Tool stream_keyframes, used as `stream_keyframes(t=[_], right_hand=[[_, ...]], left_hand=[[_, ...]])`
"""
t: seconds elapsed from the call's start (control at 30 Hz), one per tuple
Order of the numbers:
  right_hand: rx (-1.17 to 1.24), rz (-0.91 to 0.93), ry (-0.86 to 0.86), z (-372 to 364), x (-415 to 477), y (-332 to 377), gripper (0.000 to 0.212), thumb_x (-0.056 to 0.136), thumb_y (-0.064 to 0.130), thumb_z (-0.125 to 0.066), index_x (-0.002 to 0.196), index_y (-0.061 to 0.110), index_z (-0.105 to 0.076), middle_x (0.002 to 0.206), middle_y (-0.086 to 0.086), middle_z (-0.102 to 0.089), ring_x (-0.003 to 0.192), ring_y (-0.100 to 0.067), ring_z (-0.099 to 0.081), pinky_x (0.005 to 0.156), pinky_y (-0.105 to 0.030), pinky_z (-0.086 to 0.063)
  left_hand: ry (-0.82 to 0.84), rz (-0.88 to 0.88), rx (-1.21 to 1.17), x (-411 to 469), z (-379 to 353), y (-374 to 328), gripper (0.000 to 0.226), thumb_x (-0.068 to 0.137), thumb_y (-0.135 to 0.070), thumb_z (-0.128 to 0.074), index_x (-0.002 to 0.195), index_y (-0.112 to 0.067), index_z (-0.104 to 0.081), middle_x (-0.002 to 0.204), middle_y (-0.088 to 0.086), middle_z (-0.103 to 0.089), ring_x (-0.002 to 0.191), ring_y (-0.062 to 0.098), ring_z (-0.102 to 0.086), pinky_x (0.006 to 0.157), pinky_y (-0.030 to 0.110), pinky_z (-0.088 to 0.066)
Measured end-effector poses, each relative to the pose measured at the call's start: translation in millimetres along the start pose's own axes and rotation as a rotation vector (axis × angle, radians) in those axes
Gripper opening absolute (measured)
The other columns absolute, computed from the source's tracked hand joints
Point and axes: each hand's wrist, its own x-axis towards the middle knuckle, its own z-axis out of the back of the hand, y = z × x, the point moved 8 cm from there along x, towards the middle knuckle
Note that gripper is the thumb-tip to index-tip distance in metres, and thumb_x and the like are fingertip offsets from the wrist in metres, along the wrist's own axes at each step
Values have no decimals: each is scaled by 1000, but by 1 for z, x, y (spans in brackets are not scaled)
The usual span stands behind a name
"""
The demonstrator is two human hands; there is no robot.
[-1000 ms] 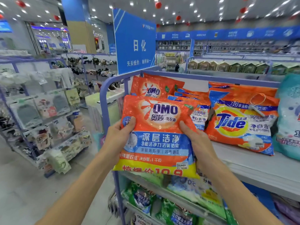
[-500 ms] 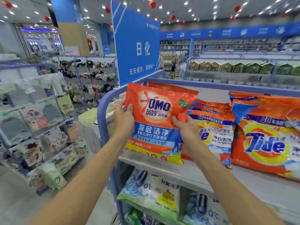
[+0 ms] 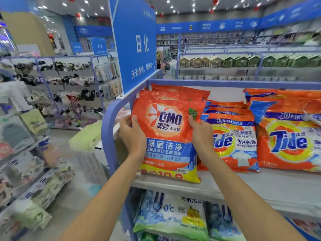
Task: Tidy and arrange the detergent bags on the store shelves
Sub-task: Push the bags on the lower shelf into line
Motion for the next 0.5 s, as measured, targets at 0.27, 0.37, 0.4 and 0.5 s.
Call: stream_keyframes(t=[0.27, 0.37, 0.4, 0.5], right_hand=[[-64, -39, 192, 13, -25, 17, 36, 99, 47, -61, 115, 15, -64, 103, 3, -75, 82, -5, -74, 66, -18, -54], [-199, 11, 303, 24, -69, 8, 59, 86, 42, -79, 134, 30, -47, 121, 16, -62, 95, 10, -67, 75, -15, -56], [-282, 49, 333, 23, -81, 2, 77, 78, 42, -87, 139, 37, -40, 128, 21, -58, 104, 11, -63, 84, -17, -56], [-349, 181, 370, 11, -97, -8, 101, 65, 19, -97, 131, 57, -30, 127, 37, -52, 112, 18, -57, 90, -9, -50]], left_hand=[[76, 20, -8, -9, 8, -5, 12, 104, -35, -50, 116, -33, -48, 113, -2, -67, 98, 20, -70, 79, 42, -59], [333, -97, 144, -28, 7, -5, 75, 86, -43, -74, 144, -35, -27, 140, -1, -52, 121, 16, -61, 96, 41, -55], [423, -157, 234, -38, 5, -8, 96, 76, -49, -81, 148, -39, -18, 152, 1, -39, 138, 20, -47, 110, 47, -46], [668, -257, 609, -67, -2, 1, 142, 55, -63, -91, 156, -44, 7, 165, -3, 27, 153, 16, 21, 124, 50, -6]])
